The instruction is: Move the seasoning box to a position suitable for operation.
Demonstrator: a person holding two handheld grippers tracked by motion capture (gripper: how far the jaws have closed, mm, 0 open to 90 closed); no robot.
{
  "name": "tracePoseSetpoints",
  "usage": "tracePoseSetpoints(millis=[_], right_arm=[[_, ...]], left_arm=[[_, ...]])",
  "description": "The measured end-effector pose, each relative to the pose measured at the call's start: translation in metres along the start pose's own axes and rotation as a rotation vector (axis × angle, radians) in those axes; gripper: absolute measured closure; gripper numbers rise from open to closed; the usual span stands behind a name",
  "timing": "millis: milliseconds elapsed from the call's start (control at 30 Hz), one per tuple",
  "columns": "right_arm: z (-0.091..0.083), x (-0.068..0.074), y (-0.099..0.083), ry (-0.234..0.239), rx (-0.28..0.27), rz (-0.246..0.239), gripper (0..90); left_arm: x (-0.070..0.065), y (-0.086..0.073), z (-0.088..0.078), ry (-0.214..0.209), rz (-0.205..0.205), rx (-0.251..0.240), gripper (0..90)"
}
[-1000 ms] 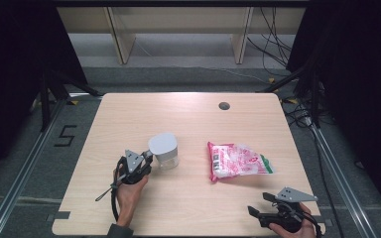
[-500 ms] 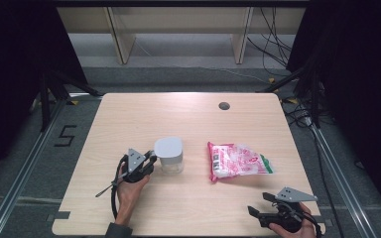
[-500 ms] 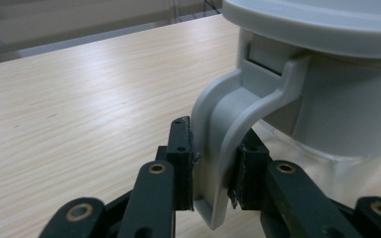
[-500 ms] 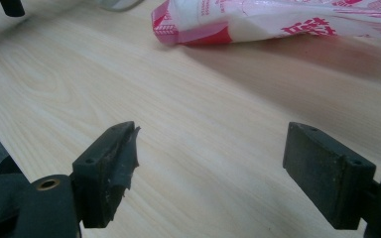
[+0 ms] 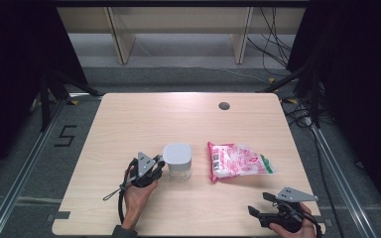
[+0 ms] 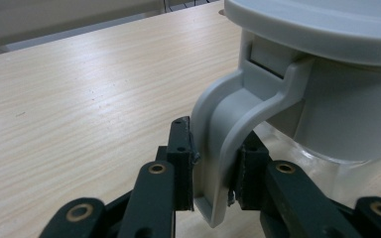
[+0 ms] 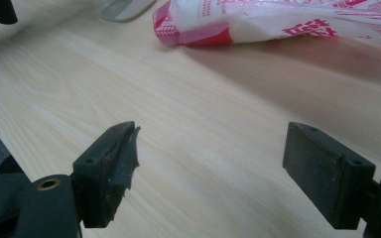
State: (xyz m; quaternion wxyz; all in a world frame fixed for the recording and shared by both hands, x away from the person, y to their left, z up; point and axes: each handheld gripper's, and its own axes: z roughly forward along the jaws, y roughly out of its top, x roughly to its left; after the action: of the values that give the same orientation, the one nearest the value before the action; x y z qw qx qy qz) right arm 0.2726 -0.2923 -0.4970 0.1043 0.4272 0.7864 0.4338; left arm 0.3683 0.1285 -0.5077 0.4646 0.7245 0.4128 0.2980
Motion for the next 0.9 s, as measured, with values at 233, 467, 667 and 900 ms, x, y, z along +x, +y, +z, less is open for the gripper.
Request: tracePoseSetpoints(millis=[233,467,667,900], right_arm=[[0.000,0.000,0.000,0.001,0.001,-0.001,22.1],[0.000,0.000,0.000,-0.010,-0.003,-0.002,22.2],[-0.001,-0.001,0.001,0.004,-0.006,0.000,22.2],[-0.001,-0.003,0.001,-0.011,-0.016,-0.016,22.1]], left_arm=[[-0.008,0.000,-0.004,-0.014,-0.003,0.004,72.3],[-0.014,0.001,-0.002,-0.047,0.025,-0.005,72.0],[-0.017,0.002,0.001,-0.073,0.032,-0.019,71.7],[-0.018,0.001,0.004,-0.118,0.011,-0.024,70.8]])
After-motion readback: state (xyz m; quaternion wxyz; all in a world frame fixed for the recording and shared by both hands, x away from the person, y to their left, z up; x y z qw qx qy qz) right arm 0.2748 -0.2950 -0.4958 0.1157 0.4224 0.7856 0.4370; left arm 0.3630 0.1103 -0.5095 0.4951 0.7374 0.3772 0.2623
